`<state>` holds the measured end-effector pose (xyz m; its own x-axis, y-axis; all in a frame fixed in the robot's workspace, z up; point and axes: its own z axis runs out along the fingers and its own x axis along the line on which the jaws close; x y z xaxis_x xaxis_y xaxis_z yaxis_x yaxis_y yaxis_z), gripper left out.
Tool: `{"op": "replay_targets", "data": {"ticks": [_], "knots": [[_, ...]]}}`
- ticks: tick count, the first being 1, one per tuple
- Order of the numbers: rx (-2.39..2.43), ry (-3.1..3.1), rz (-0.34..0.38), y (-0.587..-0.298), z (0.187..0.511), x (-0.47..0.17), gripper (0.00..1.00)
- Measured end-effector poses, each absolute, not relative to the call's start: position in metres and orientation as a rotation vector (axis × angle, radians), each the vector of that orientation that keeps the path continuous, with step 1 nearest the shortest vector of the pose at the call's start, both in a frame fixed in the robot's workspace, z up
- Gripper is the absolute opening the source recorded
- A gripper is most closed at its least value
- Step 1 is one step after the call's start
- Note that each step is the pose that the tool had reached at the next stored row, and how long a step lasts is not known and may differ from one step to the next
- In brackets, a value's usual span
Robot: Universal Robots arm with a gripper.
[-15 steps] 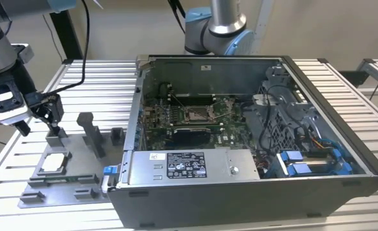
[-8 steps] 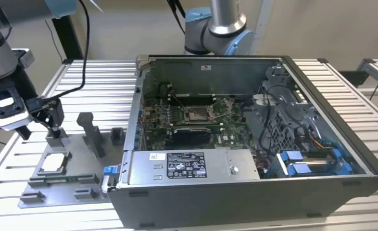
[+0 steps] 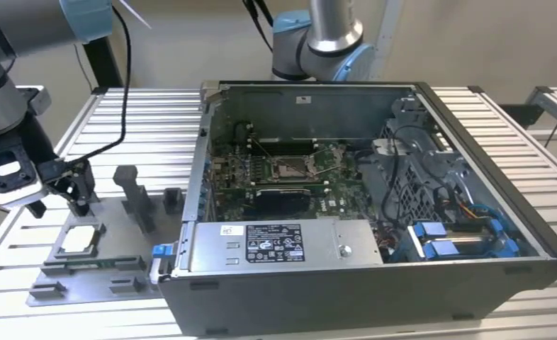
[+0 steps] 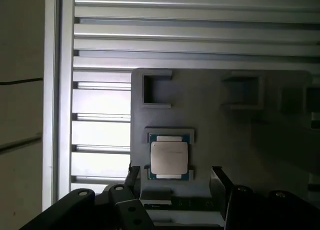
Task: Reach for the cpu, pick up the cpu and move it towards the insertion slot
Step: 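Pick up the cpu and move it towards the insertion slot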
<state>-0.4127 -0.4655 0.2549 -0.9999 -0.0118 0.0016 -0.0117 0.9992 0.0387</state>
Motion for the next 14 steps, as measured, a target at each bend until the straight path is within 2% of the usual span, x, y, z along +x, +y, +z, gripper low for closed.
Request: {"op": "replay_targets", "data": {"ticks": [14], "knots": [[0.015, -3.139, -0.061, -0.466, 0.229, -0.414, 1.00]]}}
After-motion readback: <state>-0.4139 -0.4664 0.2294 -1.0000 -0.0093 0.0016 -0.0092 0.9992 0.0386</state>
